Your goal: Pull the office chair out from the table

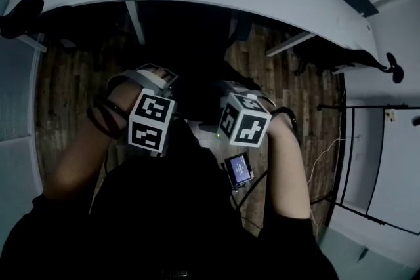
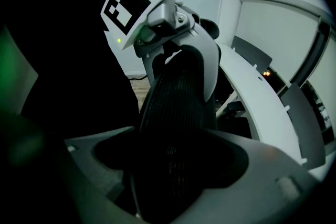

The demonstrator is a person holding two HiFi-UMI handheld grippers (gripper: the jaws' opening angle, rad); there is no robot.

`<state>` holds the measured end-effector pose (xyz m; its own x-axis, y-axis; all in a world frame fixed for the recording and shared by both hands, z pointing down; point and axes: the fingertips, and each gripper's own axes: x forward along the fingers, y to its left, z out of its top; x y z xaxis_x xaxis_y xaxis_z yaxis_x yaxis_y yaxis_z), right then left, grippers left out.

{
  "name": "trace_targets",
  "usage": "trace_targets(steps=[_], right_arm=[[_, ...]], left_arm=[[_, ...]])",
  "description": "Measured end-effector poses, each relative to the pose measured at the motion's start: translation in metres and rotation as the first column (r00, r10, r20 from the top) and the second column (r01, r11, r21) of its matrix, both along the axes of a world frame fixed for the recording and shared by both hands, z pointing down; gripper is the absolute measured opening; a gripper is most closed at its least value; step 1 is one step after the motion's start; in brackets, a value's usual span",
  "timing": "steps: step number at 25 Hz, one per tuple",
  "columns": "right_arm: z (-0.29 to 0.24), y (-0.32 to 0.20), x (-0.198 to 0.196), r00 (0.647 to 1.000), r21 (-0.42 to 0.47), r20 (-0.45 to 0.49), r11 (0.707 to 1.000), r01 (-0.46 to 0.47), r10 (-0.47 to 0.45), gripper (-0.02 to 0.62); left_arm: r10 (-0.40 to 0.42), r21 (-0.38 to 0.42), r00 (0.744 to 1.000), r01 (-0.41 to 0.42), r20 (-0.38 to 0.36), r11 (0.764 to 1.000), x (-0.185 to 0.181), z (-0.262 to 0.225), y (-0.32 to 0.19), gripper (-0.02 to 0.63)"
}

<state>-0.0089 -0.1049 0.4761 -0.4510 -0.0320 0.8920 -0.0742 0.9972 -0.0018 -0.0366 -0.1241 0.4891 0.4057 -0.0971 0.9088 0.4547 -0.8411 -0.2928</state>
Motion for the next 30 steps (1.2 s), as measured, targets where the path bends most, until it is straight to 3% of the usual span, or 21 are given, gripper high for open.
trace_targets(steps=[10,17,30], right_arm=[[0.004,0.090,-0.029,1.000,0.033,-0.009,0.999,-0.020,0.021,0.377],[0.001,0.139,-0.017,1.000,0.031,-0.006,1.000,-0.002,0.002,0.377],[0.001,0.234,0.009,0.999,0.019,0.007,0.998,0.054,-0.054,0.379]], left_arm=[[0.021,0.073,1.000,-0.021,-0.005,0.997,-0.029,0.005,0.086,0.356],[0.003,0.074,1.000,-0.003,0.000,0.997,-0.017,0.001,0.138,0.356],[-0.040,0.154,0.999,0.040,-0.003,0.987,0.007,0.002,0.229,0.338]])
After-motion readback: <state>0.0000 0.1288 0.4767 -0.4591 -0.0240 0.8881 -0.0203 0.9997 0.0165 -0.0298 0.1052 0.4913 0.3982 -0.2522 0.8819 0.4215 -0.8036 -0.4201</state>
